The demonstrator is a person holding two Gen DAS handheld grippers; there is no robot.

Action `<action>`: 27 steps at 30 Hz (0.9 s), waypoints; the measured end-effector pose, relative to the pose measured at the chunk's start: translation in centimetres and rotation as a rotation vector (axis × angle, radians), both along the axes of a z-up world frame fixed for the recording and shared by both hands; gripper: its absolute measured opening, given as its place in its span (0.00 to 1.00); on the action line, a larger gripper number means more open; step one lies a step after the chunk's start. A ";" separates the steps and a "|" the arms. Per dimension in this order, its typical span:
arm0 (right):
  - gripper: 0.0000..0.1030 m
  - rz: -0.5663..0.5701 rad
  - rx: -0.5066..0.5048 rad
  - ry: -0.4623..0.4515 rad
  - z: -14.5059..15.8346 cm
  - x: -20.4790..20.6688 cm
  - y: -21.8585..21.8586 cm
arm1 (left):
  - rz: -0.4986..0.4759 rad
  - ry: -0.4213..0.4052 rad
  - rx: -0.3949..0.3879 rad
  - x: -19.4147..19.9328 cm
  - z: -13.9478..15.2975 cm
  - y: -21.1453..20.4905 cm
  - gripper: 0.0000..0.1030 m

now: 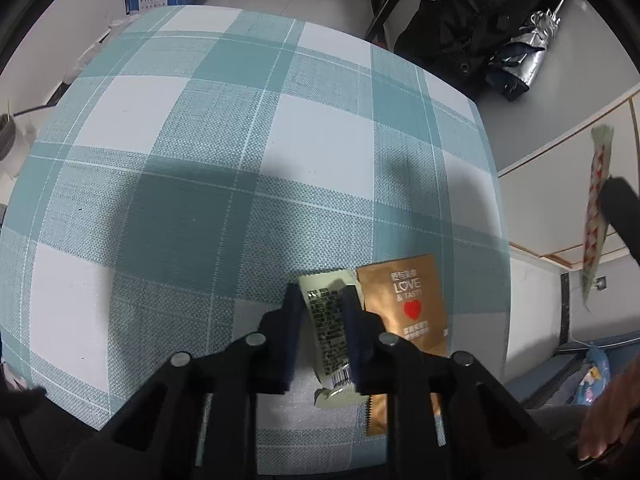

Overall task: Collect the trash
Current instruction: 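Lift the pale packet with the right gripper while the left gripper grasps the small pale packet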

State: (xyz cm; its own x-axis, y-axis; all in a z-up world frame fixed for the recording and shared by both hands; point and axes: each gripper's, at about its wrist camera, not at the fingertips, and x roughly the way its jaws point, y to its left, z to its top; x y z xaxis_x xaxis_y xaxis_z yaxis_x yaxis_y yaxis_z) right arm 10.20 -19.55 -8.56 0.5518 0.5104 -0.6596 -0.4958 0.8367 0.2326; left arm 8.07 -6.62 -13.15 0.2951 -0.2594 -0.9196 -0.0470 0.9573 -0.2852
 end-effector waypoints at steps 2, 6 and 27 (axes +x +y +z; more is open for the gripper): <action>0.13 -0.008 0.008 0.003 0.1 0.1 -0.2 | 0.014 -0.009 0.002 0.0 0.2 0.0 0.09; 0.13 -0.020 0.012 0.008 0.1 0.3 -0.5 | 0.006 -0.038 0.011 0.1 1.0 0.2 0.02; 0.13 -0.008 -0.080 0.052 -1.9 1.0 2.4 | 0.024 -0.164 0.035 1.1 3.2 3.7 0.00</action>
State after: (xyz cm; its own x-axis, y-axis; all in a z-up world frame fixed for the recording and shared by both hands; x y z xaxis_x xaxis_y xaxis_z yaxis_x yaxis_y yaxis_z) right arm 11.16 -17.15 -10.45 0.5193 0.4508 -0.7260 -0.4777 0.8576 0.1908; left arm 9.20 -2.94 -9.99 0.4475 -0.2190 -0.8671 -0.0252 0.9661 -0.2570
